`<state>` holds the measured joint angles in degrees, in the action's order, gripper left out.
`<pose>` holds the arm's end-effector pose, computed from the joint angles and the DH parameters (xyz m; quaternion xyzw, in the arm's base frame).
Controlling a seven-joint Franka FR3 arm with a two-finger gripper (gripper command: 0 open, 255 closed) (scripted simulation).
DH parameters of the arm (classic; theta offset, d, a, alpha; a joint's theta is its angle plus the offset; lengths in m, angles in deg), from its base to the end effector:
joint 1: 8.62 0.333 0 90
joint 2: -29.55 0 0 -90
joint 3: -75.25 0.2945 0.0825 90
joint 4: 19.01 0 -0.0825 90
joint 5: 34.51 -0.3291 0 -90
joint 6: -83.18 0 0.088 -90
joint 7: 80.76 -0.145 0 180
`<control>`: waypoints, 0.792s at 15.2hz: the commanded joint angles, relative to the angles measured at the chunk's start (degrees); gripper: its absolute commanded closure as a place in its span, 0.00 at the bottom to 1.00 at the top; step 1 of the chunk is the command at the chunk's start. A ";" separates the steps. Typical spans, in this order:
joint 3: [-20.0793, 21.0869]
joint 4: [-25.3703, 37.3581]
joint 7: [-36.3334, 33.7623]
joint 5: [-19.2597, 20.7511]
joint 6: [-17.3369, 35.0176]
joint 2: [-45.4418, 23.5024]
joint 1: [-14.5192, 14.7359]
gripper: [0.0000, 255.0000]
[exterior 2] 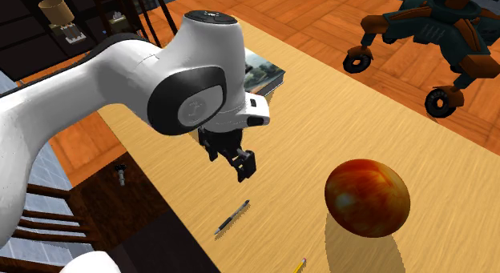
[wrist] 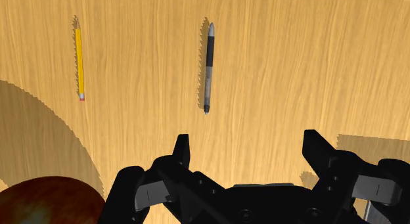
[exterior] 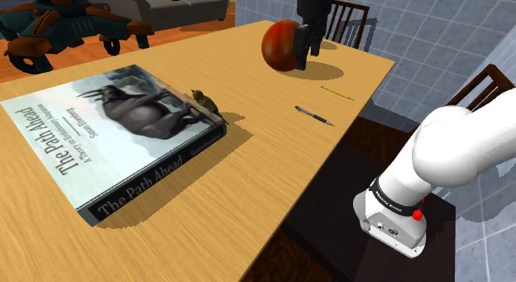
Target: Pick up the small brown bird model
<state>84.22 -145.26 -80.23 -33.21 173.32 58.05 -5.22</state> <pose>0.3296 0.0761 0.5112 0.9913 0.1009 -0.0641 0.0547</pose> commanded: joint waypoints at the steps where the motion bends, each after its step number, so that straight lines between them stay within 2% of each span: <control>1: 1.60 2.74 -1.95 -0.56 1.07 -4.39 0.40 0.00; 6: 5.19 11.32 -6.62 -0.79 1.68 -15.00 1.45 0.00; 12: 8.73 24.16 -12.32 0.77 0.57 -28.68 3.38 0.00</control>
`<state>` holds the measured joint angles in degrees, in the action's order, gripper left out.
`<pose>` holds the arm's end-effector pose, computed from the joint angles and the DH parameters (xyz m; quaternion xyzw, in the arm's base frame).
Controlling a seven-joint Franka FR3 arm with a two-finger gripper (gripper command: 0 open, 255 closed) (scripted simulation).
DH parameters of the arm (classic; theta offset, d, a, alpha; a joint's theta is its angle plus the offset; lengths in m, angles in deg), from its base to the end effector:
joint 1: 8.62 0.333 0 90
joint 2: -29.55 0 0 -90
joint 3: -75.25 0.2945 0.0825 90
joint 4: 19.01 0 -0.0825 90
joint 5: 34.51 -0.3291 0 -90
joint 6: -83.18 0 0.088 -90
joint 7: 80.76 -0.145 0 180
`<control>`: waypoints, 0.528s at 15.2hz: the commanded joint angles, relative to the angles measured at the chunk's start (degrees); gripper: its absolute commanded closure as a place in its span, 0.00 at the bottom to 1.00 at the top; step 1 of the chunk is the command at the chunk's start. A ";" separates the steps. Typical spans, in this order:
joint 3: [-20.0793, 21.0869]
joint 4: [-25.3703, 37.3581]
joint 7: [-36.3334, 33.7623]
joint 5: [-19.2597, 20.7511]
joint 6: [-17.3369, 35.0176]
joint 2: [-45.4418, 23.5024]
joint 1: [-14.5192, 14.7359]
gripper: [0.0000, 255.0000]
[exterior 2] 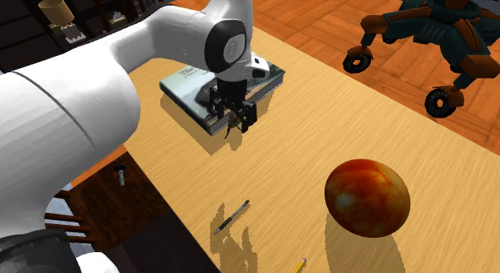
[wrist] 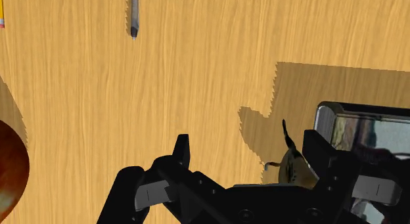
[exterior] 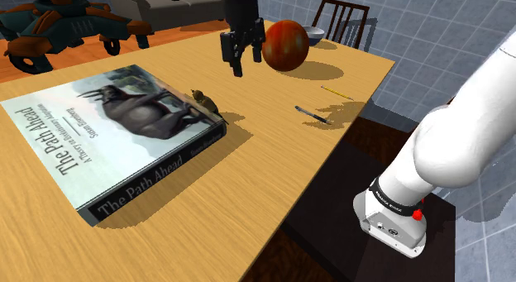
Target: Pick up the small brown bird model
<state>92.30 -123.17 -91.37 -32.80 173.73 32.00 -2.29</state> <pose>0.4300 0.1832 0.4847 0.9887 0.1115 -0.0877 0.0488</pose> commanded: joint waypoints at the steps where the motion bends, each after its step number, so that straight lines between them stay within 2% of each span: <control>1: 1.11 4.53 -2.11 0.79 -0.26 -5.04 0.93 0.00; 8: 3.10 25.82 -7.88 4.79 -5.70 -23.39 6.02 0.00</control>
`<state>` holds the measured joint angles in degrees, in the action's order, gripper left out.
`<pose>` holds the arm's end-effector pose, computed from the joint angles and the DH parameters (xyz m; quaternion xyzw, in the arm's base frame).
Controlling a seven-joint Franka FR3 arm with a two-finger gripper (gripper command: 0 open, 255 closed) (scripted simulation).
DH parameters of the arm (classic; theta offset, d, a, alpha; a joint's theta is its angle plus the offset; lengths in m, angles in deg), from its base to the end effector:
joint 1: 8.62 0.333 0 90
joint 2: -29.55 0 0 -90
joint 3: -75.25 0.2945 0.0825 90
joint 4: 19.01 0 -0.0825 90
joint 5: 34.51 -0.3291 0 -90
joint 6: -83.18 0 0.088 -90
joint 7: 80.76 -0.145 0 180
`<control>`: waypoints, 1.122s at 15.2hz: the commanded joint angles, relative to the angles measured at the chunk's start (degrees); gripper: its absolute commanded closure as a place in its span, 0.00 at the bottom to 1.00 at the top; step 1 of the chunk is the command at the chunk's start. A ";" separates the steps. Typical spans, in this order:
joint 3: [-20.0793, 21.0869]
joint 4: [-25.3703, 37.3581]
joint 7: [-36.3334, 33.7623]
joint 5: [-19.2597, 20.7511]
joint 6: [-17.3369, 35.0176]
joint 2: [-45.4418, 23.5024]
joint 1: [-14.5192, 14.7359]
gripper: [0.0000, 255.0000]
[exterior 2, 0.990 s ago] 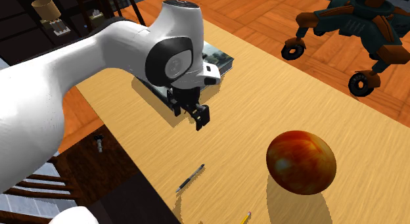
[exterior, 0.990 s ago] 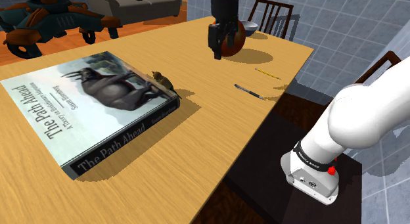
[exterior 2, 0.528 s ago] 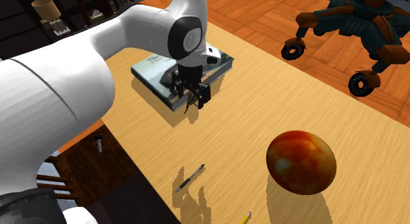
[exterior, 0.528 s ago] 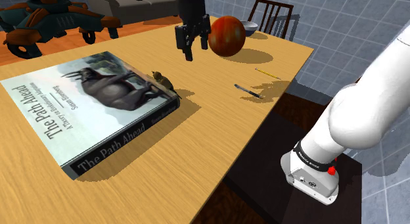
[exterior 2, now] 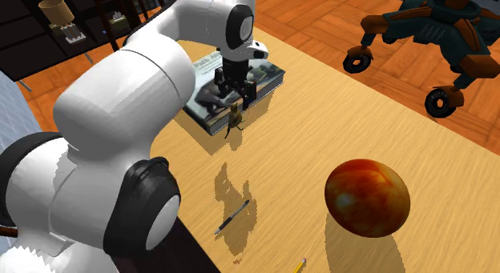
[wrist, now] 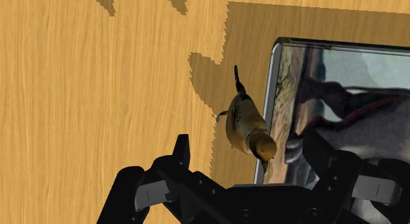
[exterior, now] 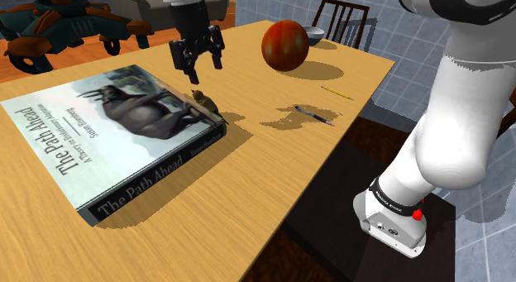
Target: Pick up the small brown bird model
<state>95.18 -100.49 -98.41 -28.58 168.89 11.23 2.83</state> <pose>0.4952 0.2572 0.4583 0.9864 0.1188 -0.1041 0.0447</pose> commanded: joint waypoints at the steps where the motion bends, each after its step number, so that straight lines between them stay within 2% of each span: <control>1: 0.30 7.04 -1.48 1.24 -2.11 -5.58 1.95 0.00; 2: 0.29 9.55 -1.83 1.64 -2.96 -7.43 2.65 0.00; 11: 0.12 3.08 -1.92 1.55 3.10 -7.04 2.07 0.00; 12: 0.11 3.01 -1.92 1.54 3.13 -7.00 2.05 1.00; 17: 0.13 2.97 -1.96 1.54 3.18 -7.01 2.08 1.00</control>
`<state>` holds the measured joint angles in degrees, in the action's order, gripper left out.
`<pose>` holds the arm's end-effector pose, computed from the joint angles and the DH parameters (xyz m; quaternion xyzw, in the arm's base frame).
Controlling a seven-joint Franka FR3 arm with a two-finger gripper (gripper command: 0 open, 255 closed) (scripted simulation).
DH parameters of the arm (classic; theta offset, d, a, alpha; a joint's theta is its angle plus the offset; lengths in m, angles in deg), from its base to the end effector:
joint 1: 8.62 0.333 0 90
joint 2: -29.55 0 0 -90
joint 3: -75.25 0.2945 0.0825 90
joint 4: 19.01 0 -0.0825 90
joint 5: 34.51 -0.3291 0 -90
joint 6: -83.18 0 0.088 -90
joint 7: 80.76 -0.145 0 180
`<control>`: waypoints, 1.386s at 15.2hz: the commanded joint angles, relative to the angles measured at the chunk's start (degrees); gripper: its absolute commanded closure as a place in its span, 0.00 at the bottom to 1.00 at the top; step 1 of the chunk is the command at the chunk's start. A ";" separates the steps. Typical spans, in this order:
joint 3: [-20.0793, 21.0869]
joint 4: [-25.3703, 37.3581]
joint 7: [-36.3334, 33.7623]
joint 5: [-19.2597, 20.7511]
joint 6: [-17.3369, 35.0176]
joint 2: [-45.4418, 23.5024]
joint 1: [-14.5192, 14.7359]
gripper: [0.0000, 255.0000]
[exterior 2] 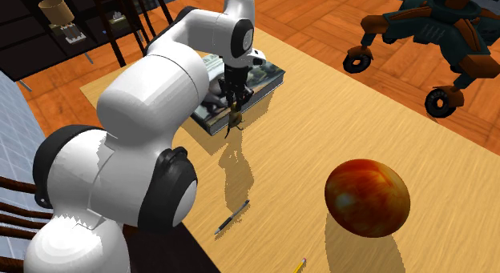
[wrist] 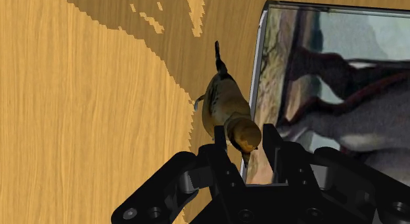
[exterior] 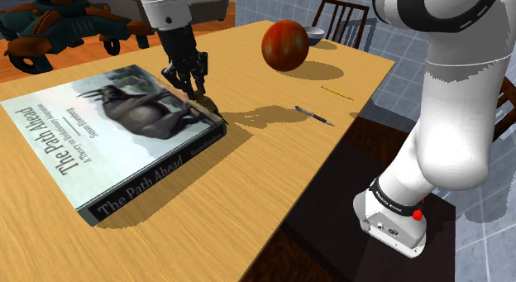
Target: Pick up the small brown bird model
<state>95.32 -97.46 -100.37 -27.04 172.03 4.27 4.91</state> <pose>0.5144 0.2822 0.4148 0.9858 0.1204 -0.1087 0.0433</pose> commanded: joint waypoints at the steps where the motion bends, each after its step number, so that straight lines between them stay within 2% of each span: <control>1: -0.01 -0.06 -0.01 0.00 0.05 -0.07 0.01 1.00; 4: -0.02 0.06 0.04 0.01 -0.05 -0.08 -0.01 1.00; 19: 0.11 14.80 0.18 0.54 -12.78 -2.05 1.69 1.00; 21: 0.11 14.99 0.18 0.55 -12.92 -2.10 1.72 1.00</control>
